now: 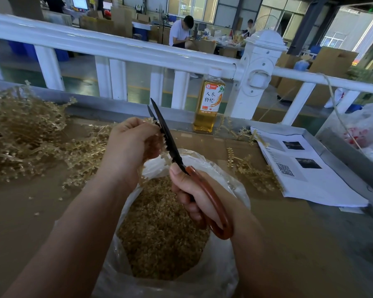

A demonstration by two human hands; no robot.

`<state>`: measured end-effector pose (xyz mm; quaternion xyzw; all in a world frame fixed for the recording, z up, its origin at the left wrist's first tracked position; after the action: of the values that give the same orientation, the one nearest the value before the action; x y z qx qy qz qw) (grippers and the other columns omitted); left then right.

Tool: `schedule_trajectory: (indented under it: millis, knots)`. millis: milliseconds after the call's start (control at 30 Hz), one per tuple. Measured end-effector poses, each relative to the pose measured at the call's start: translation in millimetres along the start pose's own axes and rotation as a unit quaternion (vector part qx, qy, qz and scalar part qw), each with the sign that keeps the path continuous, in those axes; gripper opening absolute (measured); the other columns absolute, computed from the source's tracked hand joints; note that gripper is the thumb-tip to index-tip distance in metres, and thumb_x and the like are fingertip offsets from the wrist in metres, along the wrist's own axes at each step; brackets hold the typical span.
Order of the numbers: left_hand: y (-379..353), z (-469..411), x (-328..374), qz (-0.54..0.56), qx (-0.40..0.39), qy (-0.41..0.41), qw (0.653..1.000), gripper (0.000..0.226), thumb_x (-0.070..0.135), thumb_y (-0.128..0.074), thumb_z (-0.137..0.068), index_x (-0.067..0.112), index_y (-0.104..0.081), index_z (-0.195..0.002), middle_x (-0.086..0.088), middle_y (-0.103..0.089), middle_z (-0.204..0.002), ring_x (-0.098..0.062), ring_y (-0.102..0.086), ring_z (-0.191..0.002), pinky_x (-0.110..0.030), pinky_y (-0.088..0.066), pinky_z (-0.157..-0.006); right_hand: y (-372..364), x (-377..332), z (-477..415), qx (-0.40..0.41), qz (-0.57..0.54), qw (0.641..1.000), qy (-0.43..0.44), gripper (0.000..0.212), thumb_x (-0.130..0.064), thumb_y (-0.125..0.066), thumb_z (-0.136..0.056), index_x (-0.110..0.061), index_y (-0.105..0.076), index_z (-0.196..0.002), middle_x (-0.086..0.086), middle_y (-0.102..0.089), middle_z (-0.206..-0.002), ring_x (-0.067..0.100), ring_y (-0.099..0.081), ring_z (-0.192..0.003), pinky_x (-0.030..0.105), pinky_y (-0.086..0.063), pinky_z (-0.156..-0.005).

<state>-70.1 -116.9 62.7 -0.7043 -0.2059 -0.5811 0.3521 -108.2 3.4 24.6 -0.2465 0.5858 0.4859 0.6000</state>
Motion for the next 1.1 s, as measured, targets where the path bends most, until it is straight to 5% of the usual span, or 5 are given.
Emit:
schedule_trajectory:
  millis: [200, 467, 833, 1100]
  knots:
    - [-0.6, 0.4, -0.4, -0.002, -0.010, -0.002, 1.000, 0.016, 0.003, -0.053, -0.085, 0.000, -0.058, -0.070, 0.001, -0.056, -0.043, -0.011, -0.053, -0.040, -0.015, -0.042, -0.041, 4.4, -3.5, 2.5, 0.027, 0.038, 0.999, 0.012, 0.041, -0.068, -0.036, -0.069, -0.029, -0.046, -0.075, -0.006, -0.047, -0.063, 0.003, -0.041, -0.047, 0.019, -0.036, -0.051]
    - [-0.6, -1.0, -3.2, -0.003, -0.013, 0.003, 1.000, 0.020, 0.002, -0.054, -0.083, 0.004, -0.054, -0.062, 0.000, -0.053, -0.041, -0.014, -0.050, -0.039, -0.015, -0.041, -0.040, 4.0, -3.2, 1.4, 0.027, 0.085, 0.996, 0.001, 0.038, -0.058, -0.035, -0.088, -0.027, -0.044, -0.068, -0.017, -0.048, -0.038, -0.005, -0.042, -0.033, 0.007, -0.033, -0.040]
    - [-7.1, 1.7, -1.9, -0.015, -0.044, 0.012, 0.999, 0.027, 0.000, -0.054, -0.083, 0.004, -0.056, -0.056, 0.001, -0.049, -0.037, -0.010, -0.046, -0.034, -0.015, -0.040, -0.037, 6.2, -2.0, 1.6, 0.039, 0.059, 0.997, 0.006, 0.041, -0.072, -0.036, -0.065, -0.033, -0.047, -0.074, -0.010, -0.053, -0.059, -0.005, -0.046, -0.040, 0.014, -0.035, -0.048]
    - [-5.5, 0.3, -1.7, -0.015, -0.062, 0.031, 0.998, 0.046, 0.003, -0.054, -0.082, 0.015, -0.064, -0.039, 0.000, -0.044, -0.039, -0.012, -0.043, -0.038, -0.015, -0.040, -0.039, 4.7, -0.7, 1.8, 0.023, 0.031, 0.999, 0.005, 0.040, -0.072, -0.038, -0.066, -0.034, -0.046, -0.074, -0.008, -0.045, -0.062, 0.004, -0.041, -0.049, 0.021, -0.034, -0.050]
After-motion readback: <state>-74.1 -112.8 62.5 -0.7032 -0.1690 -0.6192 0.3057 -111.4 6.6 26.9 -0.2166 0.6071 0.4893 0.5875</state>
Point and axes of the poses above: each hand's wrist, its own z-axis away from the middle knuckle, its own y-axis out of the back of the hand, x = y × z, the point moved 6 cm from there along -z, towards the middle knuckle
